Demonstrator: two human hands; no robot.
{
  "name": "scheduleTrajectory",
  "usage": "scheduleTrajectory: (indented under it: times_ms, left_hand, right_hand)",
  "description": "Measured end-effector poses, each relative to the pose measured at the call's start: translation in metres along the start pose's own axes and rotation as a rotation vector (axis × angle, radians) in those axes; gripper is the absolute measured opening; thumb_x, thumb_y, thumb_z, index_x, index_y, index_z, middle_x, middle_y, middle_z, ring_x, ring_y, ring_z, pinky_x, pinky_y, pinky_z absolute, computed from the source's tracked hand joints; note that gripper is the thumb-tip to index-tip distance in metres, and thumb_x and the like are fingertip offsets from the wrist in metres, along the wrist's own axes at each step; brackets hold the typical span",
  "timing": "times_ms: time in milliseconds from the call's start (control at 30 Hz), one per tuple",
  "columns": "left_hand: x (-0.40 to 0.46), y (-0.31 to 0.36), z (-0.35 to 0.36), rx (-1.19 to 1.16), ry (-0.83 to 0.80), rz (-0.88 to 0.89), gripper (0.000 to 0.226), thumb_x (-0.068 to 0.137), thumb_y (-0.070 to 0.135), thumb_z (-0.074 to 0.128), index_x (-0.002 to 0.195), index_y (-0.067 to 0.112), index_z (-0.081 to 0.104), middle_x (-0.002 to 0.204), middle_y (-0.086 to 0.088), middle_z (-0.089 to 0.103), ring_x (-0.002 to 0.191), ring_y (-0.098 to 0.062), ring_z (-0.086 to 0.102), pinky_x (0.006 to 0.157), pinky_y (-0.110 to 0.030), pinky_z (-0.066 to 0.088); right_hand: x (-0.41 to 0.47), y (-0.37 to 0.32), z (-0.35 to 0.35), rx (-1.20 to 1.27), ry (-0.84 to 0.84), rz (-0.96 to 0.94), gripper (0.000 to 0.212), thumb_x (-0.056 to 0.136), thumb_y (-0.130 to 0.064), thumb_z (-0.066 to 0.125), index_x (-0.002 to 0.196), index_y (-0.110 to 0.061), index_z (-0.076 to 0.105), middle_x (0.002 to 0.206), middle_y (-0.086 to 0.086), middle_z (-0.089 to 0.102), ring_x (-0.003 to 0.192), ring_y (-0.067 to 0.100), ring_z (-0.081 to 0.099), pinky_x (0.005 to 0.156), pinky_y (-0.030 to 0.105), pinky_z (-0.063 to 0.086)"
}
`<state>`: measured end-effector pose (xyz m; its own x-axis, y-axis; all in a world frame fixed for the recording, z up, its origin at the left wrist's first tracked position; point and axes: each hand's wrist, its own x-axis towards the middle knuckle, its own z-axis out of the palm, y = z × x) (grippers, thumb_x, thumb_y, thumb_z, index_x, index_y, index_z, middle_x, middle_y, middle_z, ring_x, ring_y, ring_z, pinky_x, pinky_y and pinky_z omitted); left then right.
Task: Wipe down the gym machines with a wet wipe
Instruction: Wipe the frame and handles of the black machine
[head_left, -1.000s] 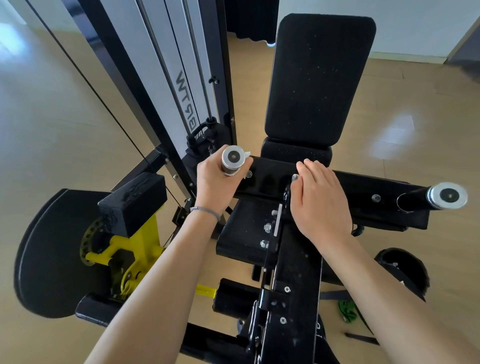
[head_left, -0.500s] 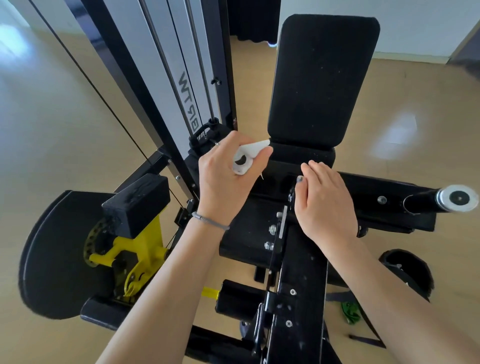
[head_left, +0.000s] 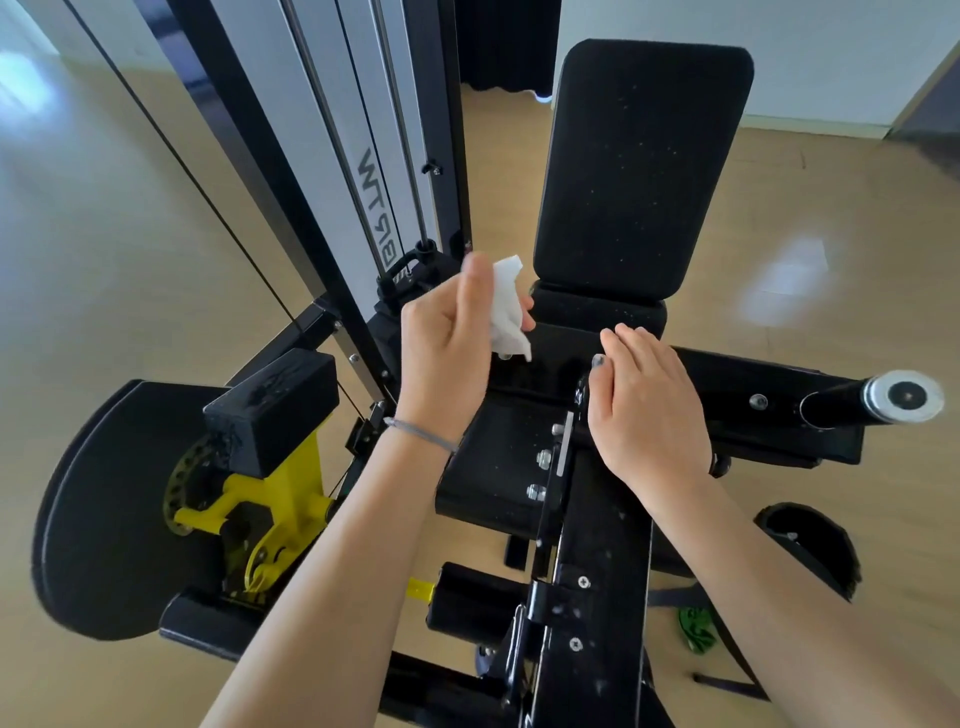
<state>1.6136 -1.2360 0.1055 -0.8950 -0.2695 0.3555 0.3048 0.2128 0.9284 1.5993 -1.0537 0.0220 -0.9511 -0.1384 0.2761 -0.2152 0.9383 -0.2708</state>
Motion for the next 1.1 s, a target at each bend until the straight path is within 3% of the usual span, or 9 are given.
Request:
scheduleTrajectory:
  times_ms: [133, 267, 400, 600, 700, 767, 900, 1000, 1100]
  left_hand:
    - [0.006, -0.011, -0.01, -0.185, -0.062, -0.167, 0.059, 0.11, 0.027, 0.03, 0.072, 0.004, 0.068, 0.08, -0.013, 0.073, 0.092, -0.03, 0.069, 0.087, -0.03, 0.052]
    - [0.003, -0.035, -0.017, -0.251, -0.029, -0.307, 0.06, 0.1, 0.045, 0.051, 0.094, -0.013, 0.062, 0.101, -0.038, 0.061, 0.095, -0.039, 0.058, 0.1, -0.062, 0.042]
    - [0.004, -0.017, -0.012, -0.226, 0.043, -0.168, 0.026, 0.108, 0.017, 0.037, 0.12, 0.006, 0.057, 0.118, -0.023, 0.063, 0.11, -0.04, 0.061, 0.09, -0.037, 0.054]
    - [-0.004, -0.017, -0.005, -0.102, -0.03, -0.118, 0.062, 0.108, 0.034, 0.018, 0.091, 0.007, 0.071, 0.104, -0.008, 0.074, 0.102, -0.02, 0.067, 0.094, -0.024, 0.047]
    - [-0.006, -0.024, -0.006, -0.085, -0.044, -0.122, 0.075, 0.102, 0.06, 0.019, 0.093, 0.008, 0.072, 0.102, -0.007, 0.074, 0.101, -0.022, 0.067, 0.098, -0.033, 0.048]
    - [-0.006, -0.021, -0.007, -0.019, -0.075, -0.034, 0.078, 0.095, 0.071, 0.028, 0.094, 0.006, 0.069, 0.096, -0.011, 0.072, 0.094, -0.026, 0.067, 0.089, -0.037, 0.052]
    - [-0.01, -0.006, -0.005, 0.097, -0.057, 0.17, 0.06, 0.082, 0.057, 0.062, 0.097, -0.001, 0.054, 0.081, -0.014, 0.065, 0.074, -0.035, 0.064, 0.066, -0.052, 0.052]
    - [-0.007, -0.005, -0.002, 0.179, -0.014, 0.205, 0.07, 0.077, 0.067, 0.068, 0.092, 0.0, 0.055, 0.081, -0.006, 0.067, 0.071, -0.025, 0.066, 0.064, -0.046, 0.054]
    - [-0.012, -0.006, -0.004, 0.188, -0.047, 0.156, 0.059, 0.077, 0.048, 0.078, 0.102, 0.001, 0.053, 0.092, -0.007, 0.063, 0.081, -0.02, 0.063, 0.072, -0.035, 0.055]
  right_hand:
    - [0.0, -0.002, -0.001, 0.007, -0.005, 0.01, 0.056, 0.107, -0.036, 0.022, 0.146, -0.009, 0.053, 0.15, 0.009, 0.053, 0.145, 0.025, 0.041, 0.123, 0.042, 0.03]
    - [0.0, -0.002, -0.002, -0.019, -0.02, 0.001, 0.056, 0.109, -0.035, 0.02, 0.148, -0.01, 0.05, 0.152, 0.008, 0.051, 0.146, 0.024, 0.039, 0.124, 0.042, 0.029]
    - [0.001, -0.001, 0.0, 0.005, -0.008, 0.005, 0.056, 0.108, -0.034, 0.021, 0.146, -0.009, 0.053, 0.15, 0.009, 0.053, 0.145, 0.025, 0.041, 0.123, 0.043, 0.03]
    - [0.001, -0.002, -0.001, 0.007, -0.004, 0.009, 0.058, 0.107, -0.036, 0.02, 0.145, -0.009, 0.053, 0.149, 0.009, 0.054, 0.144, 0.025, 0.042, 0.122, 0.043, 0.031]
    - [0.001, -0.002, -0.001, -0.01, -0.01, 0.003, 0.059, 0.107, -0.037, 0.018, 0.146, -0.009, 0.053, 0.149, 0.008, 0.054, 0.145, 0.024, 0.042, 0.122, 0.043, 0.031]
    - [0.001, -0.002, -0.001, -0.002, -0.013, 0.004, 0.059, 0.107, -0.037, 0.018, 0.146, -0.009, 0.052, 0.15, 0.008, 0.053, 0.145, 0.024, 0.041, 0.123, 0.042, 0.03]
    - [0.0, -0.002, -0.001, 0.018, -0.005, 0.01, 0.051, 0.109, -0.032, 0.027, 0.146, -0.009, 0.053, 0.15, 0.009, 0.053, 0.145, 0.025, 0.041, 0.123, 0.042, 0.03]
    - [0.0, -0.001, 0.0, 0.015, -0.001, 0.006, 0.05, 0.109, -0.033, 0.028, 0.145, -0.009, 0.053, 0.15, 0.01, 0.054, 0.145, 0.026, 0.042, 0.123, 0.042, 0.03]
    - [0.001, -0.001, -0.001, 0.012, 0.006, 0.007, 0.054, 0.108, -0.035, 0.024, 0.145, -0.009, 0.053, 0.149, 0.01, 0.054, 0.145, 0.026, 0.042, 0.123, 0.042, 0.03]
